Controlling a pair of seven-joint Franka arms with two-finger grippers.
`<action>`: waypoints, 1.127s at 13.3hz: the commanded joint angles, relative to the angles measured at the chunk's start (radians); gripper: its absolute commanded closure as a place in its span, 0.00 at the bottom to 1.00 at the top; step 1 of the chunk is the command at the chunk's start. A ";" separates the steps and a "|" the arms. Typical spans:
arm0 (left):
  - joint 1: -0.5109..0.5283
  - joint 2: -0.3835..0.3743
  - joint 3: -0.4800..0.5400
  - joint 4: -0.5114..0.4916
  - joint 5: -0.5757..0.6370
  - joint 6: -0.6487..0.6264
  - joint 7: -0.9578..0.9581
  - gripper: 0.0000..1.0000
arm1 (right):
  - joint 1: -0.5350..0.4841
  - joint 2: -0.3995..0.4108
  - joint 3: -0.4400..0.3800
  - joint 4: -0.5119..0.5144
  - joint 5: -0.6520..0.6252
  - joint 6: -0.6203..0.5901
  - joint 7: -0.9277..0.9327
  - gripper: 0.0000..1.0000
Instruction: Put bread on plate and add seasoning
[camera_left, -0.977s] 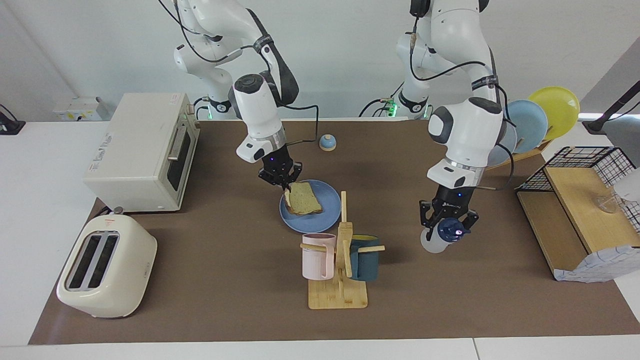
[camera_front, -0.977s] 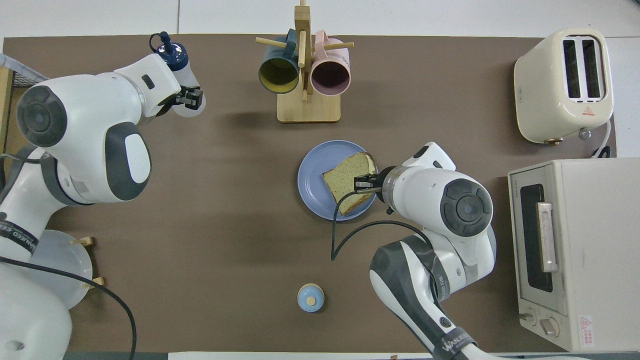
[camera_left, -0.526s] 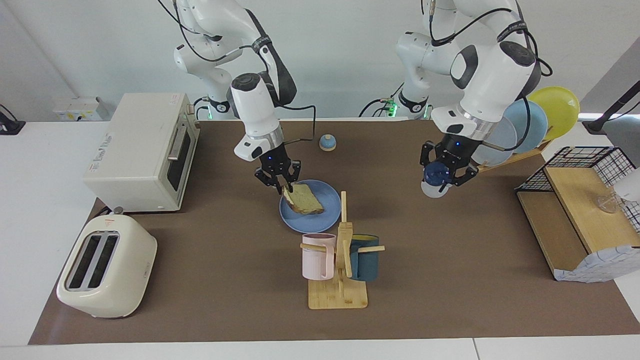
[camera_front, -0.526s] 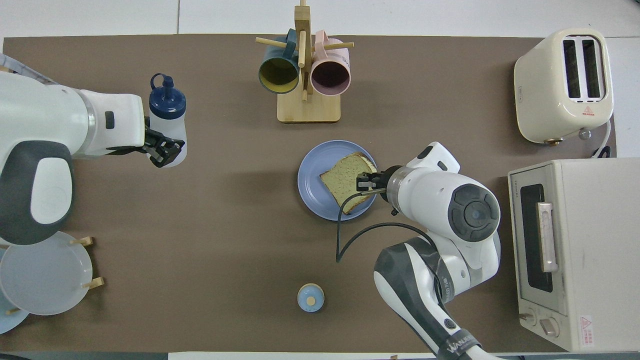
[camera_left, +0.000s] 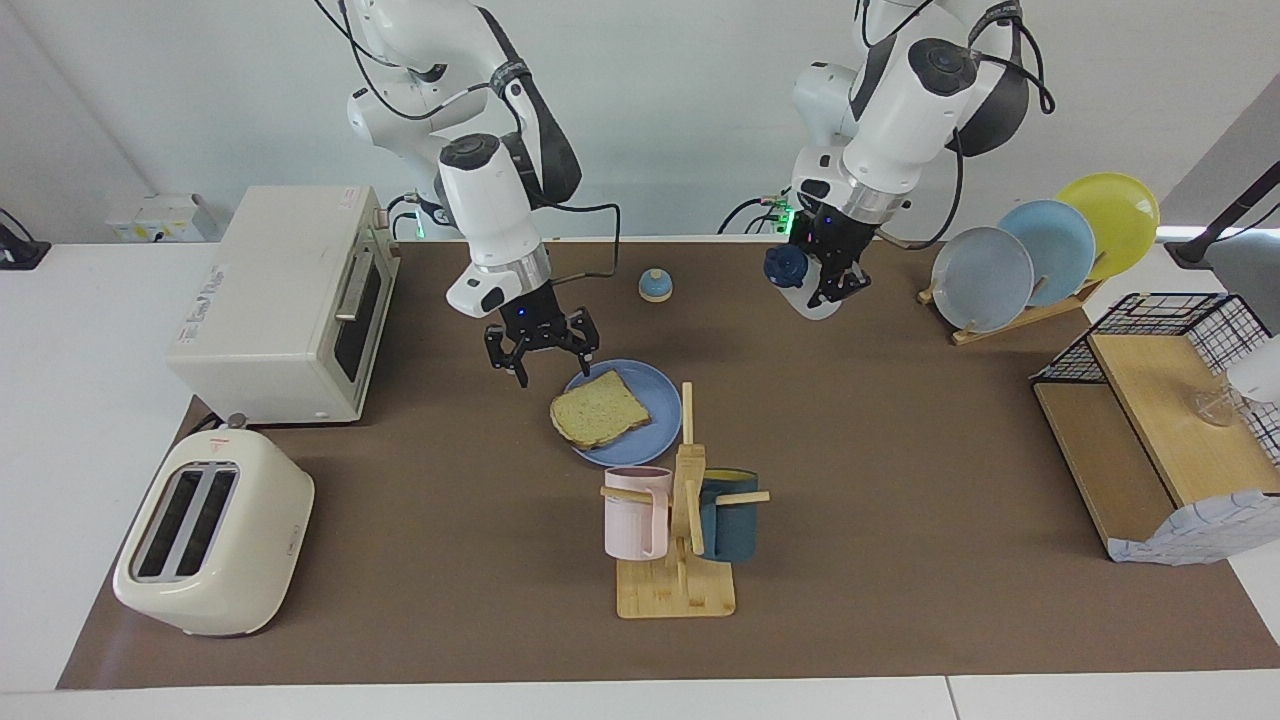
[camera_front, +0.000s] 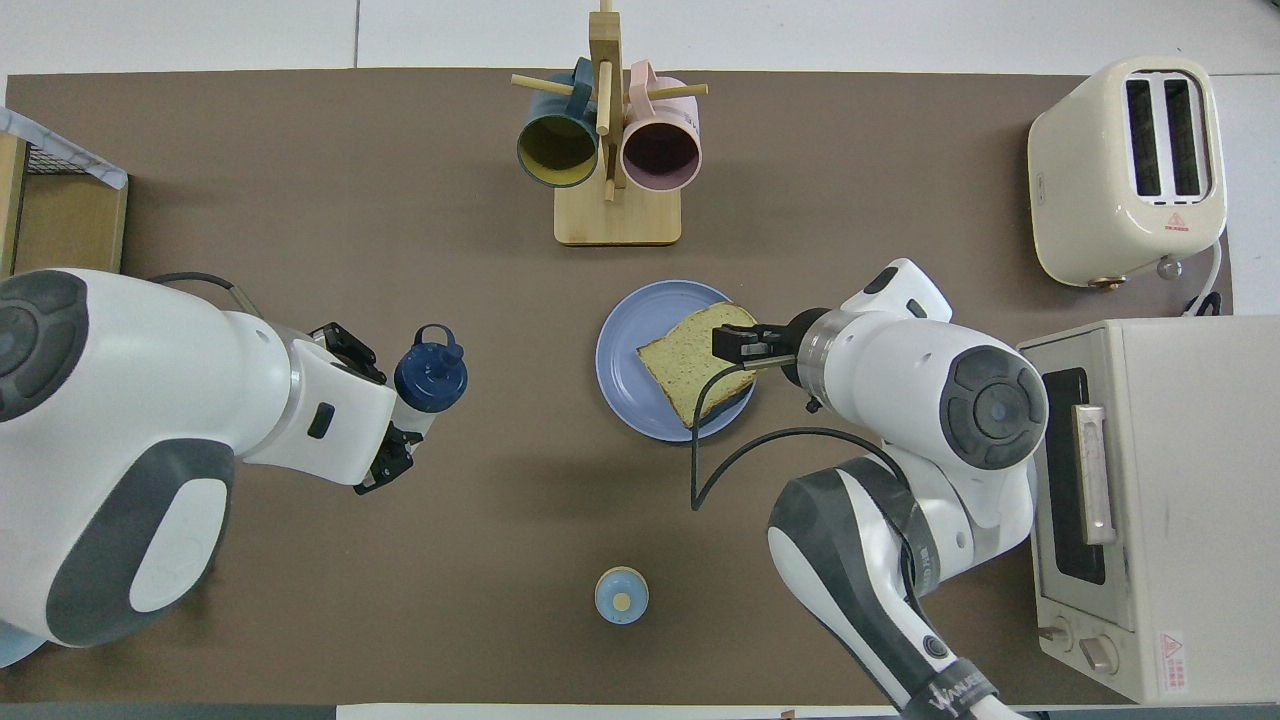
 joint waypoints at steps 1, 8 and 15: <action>-0.011 -0.092 -0.028 -0.111 0.025 0.013 0.040 1.00 | 0.003 -0.001 0.031 0.191 0.069 -0.236 -0.025 0.00; -0.011 -0.125 -0.077 -0.172 0.054 0.051 0.090 1.00 | 0.003 -0.047 0.080 0.342 0.433 -0.509 0.075 0.12; -0.011 -0.125 -0.083 -0.172 0.054 0.060 0.080 1.00 | 0.006 -0.059 0.235 0.369 0.433 -0.408 0.279 0.42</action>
